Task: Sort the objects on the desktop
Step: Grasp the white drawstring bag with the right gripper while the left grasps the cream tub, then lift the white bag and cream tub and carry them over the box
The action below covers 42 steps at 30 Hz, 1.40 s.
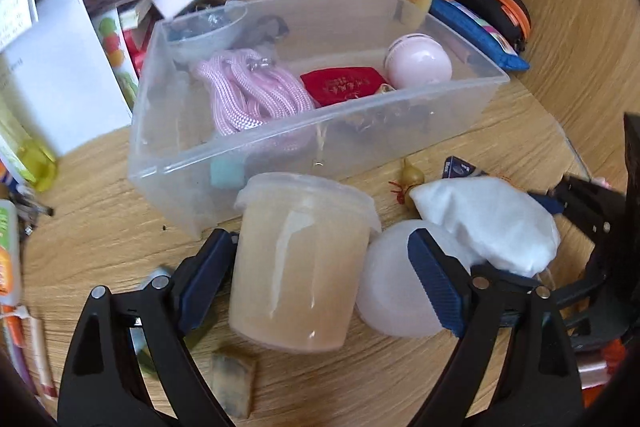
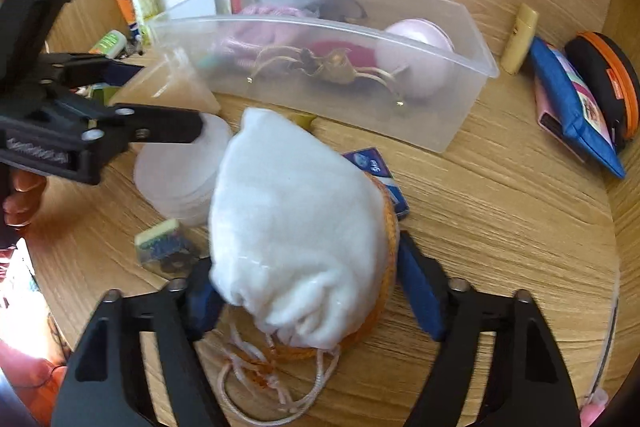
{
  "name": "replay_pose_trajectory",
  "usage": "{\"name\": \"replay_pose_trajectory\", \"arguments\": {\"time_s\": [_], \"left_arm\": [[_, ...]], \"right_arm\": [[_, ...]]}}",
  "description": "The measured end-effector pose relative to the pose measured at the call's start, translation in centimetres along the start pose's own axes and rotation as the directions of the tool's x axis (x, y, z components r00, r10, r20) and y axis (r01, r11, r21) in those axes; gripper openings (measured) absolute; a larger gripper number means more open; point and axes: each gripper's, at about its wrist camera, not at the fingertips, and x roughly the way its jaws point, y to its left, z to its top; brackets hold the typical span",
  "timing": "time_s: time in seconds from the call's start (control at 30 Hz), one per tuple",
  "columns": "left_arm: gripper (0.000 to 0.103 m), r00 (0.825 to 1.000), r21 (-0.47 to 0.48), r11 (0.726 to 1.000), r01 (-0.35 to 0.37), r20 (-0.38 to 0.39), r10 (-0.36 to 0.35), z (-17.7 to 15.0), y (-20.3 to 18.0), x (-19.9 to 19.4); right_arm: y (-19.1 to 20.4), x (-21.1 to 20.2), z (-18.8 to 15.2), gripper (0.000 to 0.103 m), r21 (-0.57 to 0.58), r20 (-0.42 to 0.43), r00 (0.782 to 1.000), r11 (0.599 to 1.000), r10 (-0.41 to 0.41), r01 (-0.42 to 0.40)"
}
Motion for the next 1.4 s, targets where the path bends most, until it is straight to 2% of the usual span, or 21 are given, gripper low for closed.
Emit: {"name": "replay_pose_trajectory", "arguments": {"time_s": [0.17,0.23,0.3,0.4,0.57,0.73,0.83,0.9,0.97,1.03,1.1,1.2,1.3,1.4], "left_arm": [[0.089,0.999,-0.069,0.996,0.049,-0.009,-0.050,0.3,1.1,0.7],[0.084,0.999,-0.076,0.996,0.051,0.000,-0.052,0.2,1.1,0.7],[0.069,0.998,-0.079,0.995,0.066,0.008,-0.066,0.2,1.1,0.5],[0.069,0.998,-0.081,0.995,0.063,0.005,-0.063,0.4,1.1,0.6],[0.068,1.000,-0.066,0.998,0.013,0.025,-0.011,0.1,0.7,0.3],[0.068,0.997,-0.080,0.996,0.029,0.073,-0.023,0.6,0.9,-1.2],[0.067,0.995,-0.081,0.995,0.053,0.091,-0.045,0.7,0.9,-2.1],[0.067,0.995,-0.074,0.996,0.039,0.098,-0.032,0.6,0.9,-2.3],[0.067,0.995,-0.084,0.996,0.038,0.097,-0.029,0.7,0.7,-2.3],[0.067,0.994,-0.094,0.994,0.048,0.101,-0.039,0.6,0.8,-2.5],[0.067,0.993,-0.102,0.993,0.053,0.106,-0.042,0.4,1.2,-2.9],[0.067,0.992,-0.109,0.992,0.058,0.114,-0.045,0.2,1.1,-3.1],[0.067,0.991,-0.110,0.992,0.059,0.124,-0.045,0.2,1.0,-3.4],[0.067,0.988,-0.106,0.993,0.060,0.147,-0.044,0.3,0.9,-4.1]], "right_arm": [[-0.5,-0.2,-0.1,0.048,0.030,0.023,0.999,0.999,0.022,-0.023],[-1.0,-0.3,-0.2,0.047,0.053,0.032,0.999,0.998,0.035,-0.037],[-1.2,-0.5,-0.3,0.045,0.059,0.043,0.999,0.998,0.018,-0.021],[-1.7,-0.9,-0.4,0.044,0.072,0.054,0.999,0.997,0.005,-0.009],[-2.6,-2.2,-0.6,0.043,0.102,0.083,0.997,0.995,0.003,-0.012],[-3.6,-2.7,-1.0,0.043,0.130,0.081,0.997,0.991,0.006,-0.017],[-3.5,-1.9,-1.3,0.049,0.129,0.039,0.999,0.992,0.003,-0.008],[-3.1,-1.7,-1.6,0.057,0.110,0.016,1.000,0.994,-0.024,0.022],[-2.7,-1.8,-1.6,0.061,0.085,0.015,0.999,0.995,-0.048,0.047],[-2.3,-2.4,-1.6,0.064,0.047,0.029,0.996,0.996,-0.080,0.079],[-1.8,-3.4,-1.3,0.073,0.019,0.059,0.992,0.994,-0.112,0.111],[-1.6,-4.8,-0.9,0.073,0.002,0.106,0.985,0.991,-0.133,0.134],[-1.2,-6.2,-0.3,0.073,-0.004,0.153,0.982,0.994,-0.107,0.109],[-0.9,-6.4,0.3,0.073,-0.019,0.164,0.986,0.999,-0.031,0.035]]}}
